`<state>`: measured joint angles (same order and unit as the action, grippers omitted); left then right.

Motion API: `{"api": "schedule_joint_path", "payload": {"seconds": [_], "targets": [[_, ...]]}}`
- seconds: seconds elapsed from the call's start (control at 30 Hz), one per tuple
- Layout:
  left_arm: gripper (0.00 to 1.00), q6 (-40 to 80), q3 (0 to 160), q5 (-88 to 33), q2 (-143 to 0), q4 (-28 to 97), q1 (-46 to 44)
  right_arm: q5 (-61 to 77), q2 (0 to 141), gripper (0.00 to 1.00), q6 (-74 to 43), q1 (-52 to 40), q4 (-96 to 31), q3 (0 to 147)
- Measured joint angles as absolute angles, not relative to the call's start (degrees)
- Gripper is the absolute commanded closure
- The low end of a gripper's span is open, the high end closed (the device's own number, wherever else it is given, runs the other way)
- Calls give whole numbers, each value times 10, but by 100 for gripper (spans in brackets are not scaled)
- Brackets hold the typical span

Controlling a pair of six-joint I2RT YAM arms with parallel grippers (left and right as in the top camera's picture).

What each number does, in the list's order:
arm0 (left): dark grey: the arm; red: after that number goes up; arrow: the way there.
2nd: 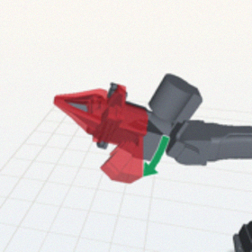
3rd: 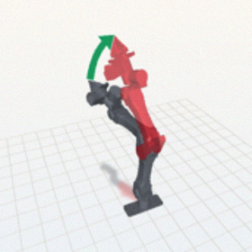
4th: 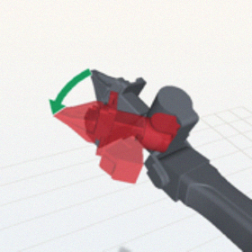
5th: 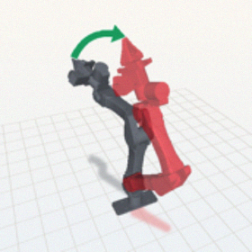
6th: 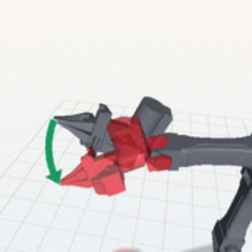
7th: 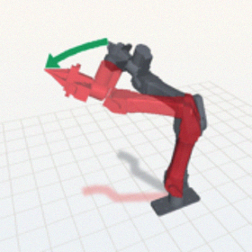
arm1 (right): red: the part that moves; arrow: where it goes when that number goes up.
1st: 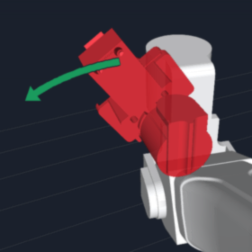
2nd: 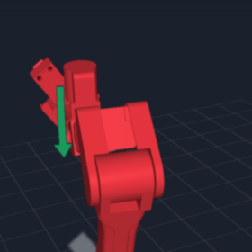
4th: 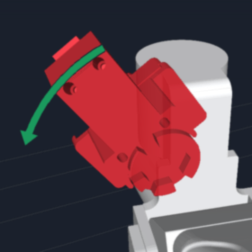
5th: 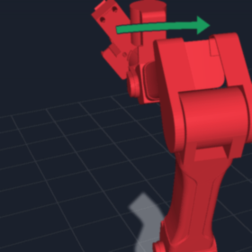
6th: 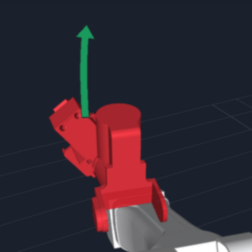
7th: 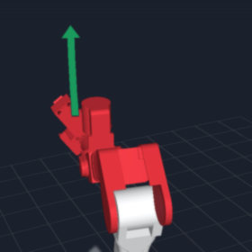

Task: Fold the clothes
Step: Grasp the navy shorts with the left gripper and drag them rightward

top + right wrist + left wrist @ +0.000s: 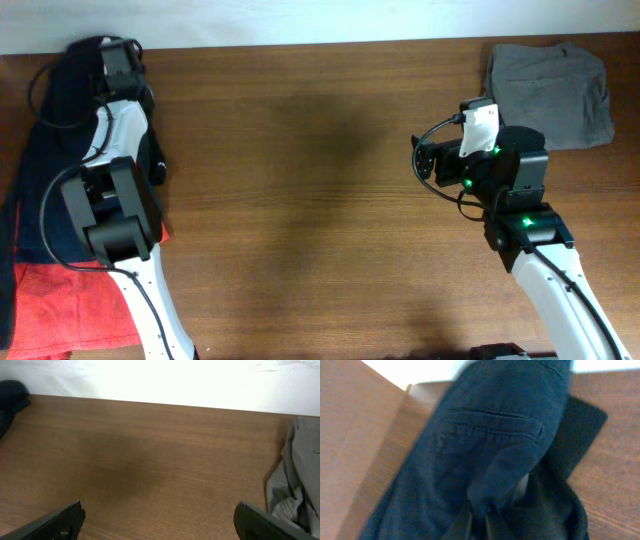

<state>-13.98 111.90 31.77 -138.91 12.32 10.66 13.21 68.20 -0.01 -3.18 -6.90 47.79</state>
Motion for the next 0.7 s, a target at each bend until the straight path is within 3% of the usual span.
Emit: {"api": "schedule_joint_path", "payload": {"seconds": [0.3,0.4,0.7], "targets": [[99,-100,1160,314,-1333,286,65,132,682,7,0,-32,-55,478],[99,-84,1162,268,-1291,329,41,132,682,1,-1,-32,-42,478],[100,-57,1165,143,-1190,394,6,132,682,1,0,-32,-29,478]]}}
